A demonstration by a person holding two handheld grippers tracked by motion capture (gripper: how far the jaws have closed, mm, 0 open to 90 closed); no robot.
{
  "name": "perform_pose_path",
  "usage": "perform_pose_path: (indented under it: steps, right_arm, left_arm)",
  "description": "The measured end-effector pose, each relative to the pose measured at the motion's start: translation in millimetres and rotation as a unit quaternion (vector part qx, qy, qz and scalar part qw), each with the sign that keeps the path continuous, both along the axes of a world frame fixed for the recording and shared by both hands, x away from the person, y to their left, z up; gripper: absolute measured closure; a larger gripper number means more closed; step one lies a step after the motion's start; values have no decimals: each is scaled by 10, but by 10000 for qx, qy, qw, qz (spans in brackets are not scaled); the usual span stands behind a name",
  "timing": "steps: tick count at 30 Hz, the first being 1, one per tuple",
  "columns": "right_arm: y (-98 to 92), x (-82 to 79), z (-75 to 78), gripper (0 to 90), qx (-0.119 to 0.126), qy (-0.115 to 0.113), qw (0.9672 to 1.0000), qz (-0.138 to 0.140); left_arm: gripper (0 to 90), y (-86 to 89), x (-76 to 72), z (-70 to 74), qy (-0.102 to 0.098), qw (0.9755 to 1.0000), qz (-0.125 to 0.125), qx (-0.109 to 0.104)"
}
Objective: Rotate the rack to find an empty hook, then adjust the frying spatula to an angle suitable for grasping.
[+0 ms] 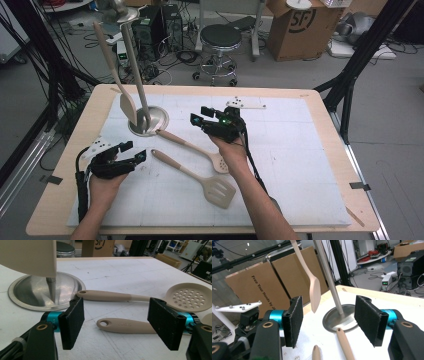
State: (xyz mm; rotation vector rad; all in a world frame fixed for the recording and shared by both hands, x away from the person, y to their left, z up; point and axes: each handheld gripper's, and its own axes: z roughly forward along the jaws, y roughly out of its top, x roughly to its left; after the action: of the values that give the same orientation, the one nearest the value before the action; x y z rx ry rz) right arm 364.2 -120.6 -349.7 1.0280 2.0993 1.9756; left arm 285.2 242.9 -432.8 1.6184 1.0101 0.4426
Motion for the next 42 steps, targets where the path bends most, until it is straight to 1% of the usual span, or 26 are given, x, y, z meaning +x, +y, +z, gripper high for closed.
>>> perform_pose_path:
  steps: [4, 13, 14, 21, 25, 27, 29, 31, 35, 37, 39, 40, 42]
  right_arm:
    - [-26, -28, -43, 397, -44, 6, 10000, 1]
    - [-38, -103, -158, 399, -183, 182, 9996, 82]
    - [-35, -109, -170, 399, -189, 171, 9996, 87]
    - [27, -141, -246, 394, -256, 308, 9990, 203]
    - [119, -175, -302, 413, -455, 385, 9975, 378]
    - [172, -190, -332, 457, -573, 458, 9961, 483]
    - [217, -195, -367, 541, -675, 566, 9942, 618]
    - [254, -198, -402, 625, -826, 679, 9918, 702]
    - [310, -181, -488, 725, -1093, 1029, 9847, 885]
    - [337, -178, -520, 787, -1197, 1092, 9820, 967]
    - [366, -180, -541, 825, -1260, 1097, 9805, 1034]
    - [383, -186, -550, 845, -1308, 1137, 9787, 1101]
    - [419, -189, -572, 875, -1385, 1166, 9763, 1187]
  left_arm:
    - [302, -9, 0, -2, 0, 10000, -2, 0]
    - [302, -13, 4, -3, -6, 10000, -10, 27]
    - [301, -15, 3, -4, -5, 10000, -9, 29]
    - [301, -21, 4, -5, -3, 10000, -15, 23]
    - [302, -20, 4, -4, -8, 10000, -16, 23]
    - [302, -21, 4, -4, -8, 10000, -20, 22]
    - [302, -25, 2, -2, -6, 10000, -19, 31]
    - [302, -27, 3, -2, -5, 10000, -23, 35]
    - [302, -26, 3, -3, 6, 10000, -32, 39]
    - [301, -26, 3, -4, 5, 10000, -31, 42]
    - [301, -28, 4, -5, 0, 10000, -24, 54]
    - [302, -28, 5, -6, 1, 10000, -19, 47]
    - [302, -29, 5, -7, 7, 10000, -21, 54]
